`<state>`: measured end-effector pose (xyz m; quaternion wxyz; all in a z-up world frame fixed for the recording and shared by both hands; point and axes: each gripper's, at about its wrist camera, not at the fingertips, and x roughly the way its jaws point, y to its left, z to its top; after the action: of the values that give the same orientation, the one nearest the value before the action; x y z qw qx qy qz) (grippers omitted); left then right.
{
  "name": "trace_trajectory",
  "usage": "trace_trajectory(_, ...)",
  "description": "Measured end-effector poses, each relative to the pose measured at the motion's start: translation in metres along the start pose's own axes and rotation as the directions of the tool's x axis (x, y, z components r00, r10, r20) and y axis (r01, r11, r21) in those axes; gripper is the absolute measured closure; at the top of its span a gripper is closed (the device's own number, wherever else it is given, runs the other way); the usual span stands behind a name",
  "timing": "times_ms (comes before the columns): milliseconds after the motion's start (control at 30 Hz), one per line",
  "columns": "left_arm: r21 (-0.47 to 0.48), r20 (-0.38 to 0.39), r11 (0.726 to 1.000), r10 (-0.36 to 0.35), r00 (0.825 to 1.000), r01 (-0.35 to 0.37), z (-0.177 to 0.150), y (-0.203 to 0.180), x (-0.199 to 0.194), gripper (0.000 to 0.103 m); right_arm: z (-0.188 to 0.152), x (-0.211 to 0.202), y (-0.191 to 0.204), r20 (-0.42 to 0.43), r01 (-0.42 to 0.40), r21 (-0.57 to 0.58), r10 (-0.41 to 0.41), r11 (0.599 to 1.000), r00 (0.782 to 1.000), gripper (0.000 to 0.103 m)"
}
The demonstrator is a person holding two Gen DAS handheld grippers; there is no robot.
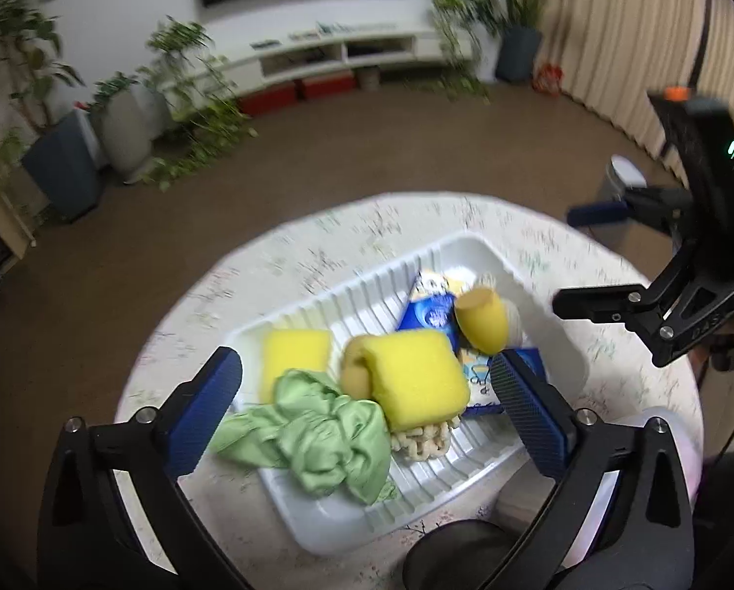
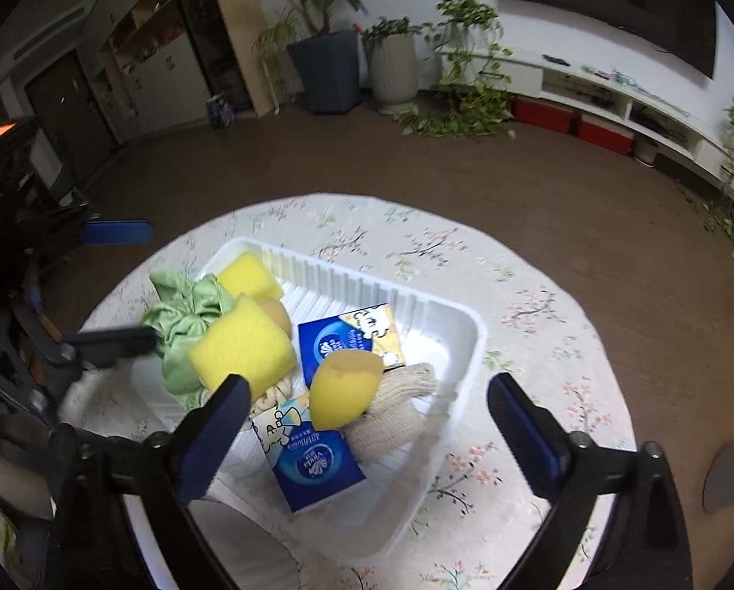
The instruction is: Organize soft objects
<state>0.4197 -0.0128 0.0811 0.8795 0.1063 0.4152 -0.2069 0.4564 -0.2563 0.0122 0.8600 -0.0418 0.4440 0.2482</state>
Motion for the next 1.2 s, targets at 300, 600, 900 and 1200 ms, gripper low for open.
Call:
trace_trajectory(300,-0.222,0.194,0.974,0.074,0.978,-0.030,-0.055,0.008,-0.080,0.000,-0.035,-0.054,-0.016,0.073,0.038,0.109,-0.046,0.993,0.996,0.000)
trace_trajectory(600,-0.277,0.247,0.953,0.195,0.949,-0.124,-0.151,-0.060,-0.129,0.000,-0.125,-0.116,0.001,0.173,0.035,0.232,-0.076,0.972,0.982,0.000)
trace_trajectory(900,-0.393,0.234,0.911,0.228,0.945,-0.122,-0.219,-0.112,-0.151,0.000,-0.224,-0.157,0.080,0.288,0.067,0.231,-0.134,0.971,0.948,0.000)
trace_trajectory(1200,-0.433,0.207,0.876,0.327,0.922,-0.213,-0.245,-0.130,-0.170,0.000,-0.268,-0.160,0.143,0.324,0.243,0.192,-0.295,0.951,0.899,0.000)
